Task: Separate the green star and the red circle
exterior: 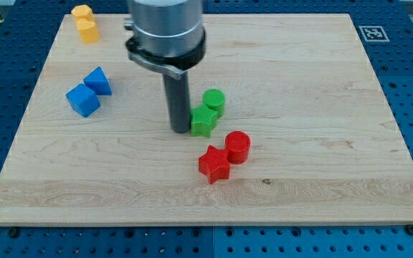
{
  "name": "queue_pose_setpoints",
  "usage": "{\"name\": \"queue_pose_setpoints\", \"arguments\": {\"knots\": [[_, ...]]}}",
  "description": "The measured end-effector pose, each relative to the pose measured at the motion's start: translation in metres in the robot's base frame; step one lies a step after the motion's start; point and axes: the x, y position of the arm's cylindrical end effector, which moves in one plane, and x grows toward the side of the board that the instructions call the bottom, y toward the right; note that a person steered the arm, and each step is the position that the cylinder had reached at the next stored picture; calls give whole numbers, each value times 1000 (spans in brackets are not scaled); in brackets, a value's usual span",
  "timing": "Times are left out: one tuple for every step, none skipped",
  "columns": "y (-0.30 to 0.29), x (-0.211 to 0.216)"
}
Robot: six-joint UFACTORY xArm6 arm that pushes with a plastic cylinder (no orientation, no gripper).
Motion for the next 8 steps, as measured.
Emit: {"name": "queue_pose_setpoints", "arguments": {"knots": [[31, 0], [47, 0], [84, 0], [102, 5], [105, 13], [107, 13], [107, 13], [114, 13]]}}
